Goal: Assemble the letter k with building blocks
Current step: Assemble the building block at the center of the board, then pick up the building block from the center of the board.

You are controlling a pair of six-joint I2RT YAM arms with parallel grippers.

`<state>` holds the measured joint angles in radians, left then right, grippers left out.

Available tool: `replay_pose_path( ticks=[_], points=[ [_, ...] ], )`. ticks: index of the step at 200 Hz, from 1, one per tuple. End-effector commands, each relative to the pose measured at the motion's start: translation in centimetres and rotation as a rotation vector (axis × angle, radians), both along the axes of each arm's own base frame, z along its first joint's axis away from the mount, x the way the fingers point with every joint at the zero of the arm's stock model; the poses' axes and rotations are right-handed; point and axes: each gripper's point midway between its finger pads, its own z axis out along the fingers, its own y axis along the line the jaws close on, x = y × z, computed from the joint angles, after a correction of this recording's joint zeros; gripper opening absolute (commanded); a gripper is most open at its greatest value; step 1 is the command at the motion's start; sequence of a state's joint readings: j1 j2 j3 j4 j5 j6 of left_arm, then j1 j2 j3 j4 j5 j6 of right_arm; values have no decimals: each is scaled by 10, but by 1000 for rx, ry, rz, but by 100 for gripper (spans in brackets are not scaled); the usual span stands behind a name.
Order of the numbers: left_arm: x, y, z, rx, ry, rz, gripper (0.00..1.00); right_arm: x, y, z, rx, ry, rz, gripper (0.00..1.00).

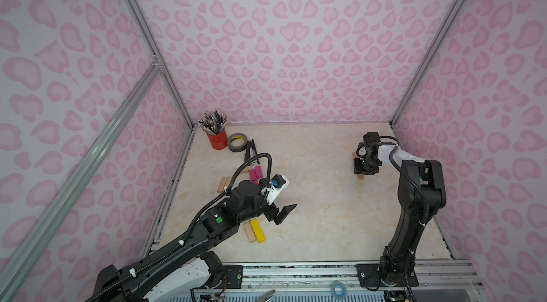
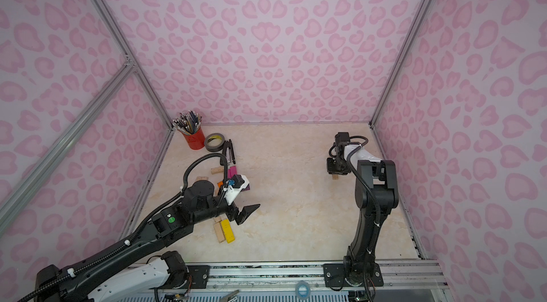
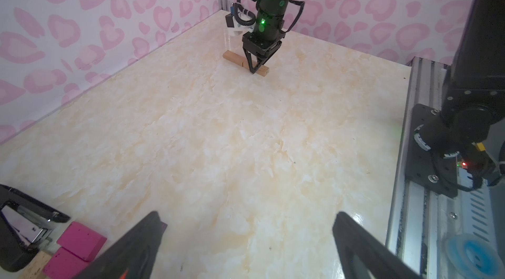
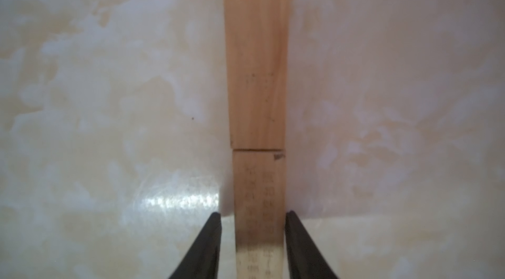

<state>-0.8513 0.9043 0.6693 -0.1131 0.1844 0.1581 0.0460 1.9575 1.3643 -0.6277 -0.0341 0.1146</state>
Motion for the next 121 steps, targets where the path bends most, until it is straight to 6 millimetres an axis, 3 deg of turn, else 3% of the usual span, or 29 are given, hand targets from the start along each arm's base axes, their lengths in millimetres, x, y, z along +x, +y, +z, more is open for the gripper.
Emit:
replay_pose_path(
  ticks=[1, 25, 53, 73, 86, 121],
  points=[
    [35, 18, 12, -49, 6, 239, 99, -5, 4, 24, 36, -43, -33, 47],
    [72, 45, 7, -76, 108, 434, 93, -11, 9, 65, 88, -143, -83, 53],
    [113, 89, -5, -151, 242, 664, 92, -26, 32, 112, 220, -272, -127, 67],
    [137, 127, -22, -191, 342, 860, 91, -44, 59, 144, 281, -353, -115, 84],
    [150, 151, -39, -198, 430, 990, 85, -57, 79, 157, 298, -388, -85, 95],
    [171, 191, -79, -108, 566, 1220, 66, -90, 139, 175, 348, -412, 23, 100]
  ],
)
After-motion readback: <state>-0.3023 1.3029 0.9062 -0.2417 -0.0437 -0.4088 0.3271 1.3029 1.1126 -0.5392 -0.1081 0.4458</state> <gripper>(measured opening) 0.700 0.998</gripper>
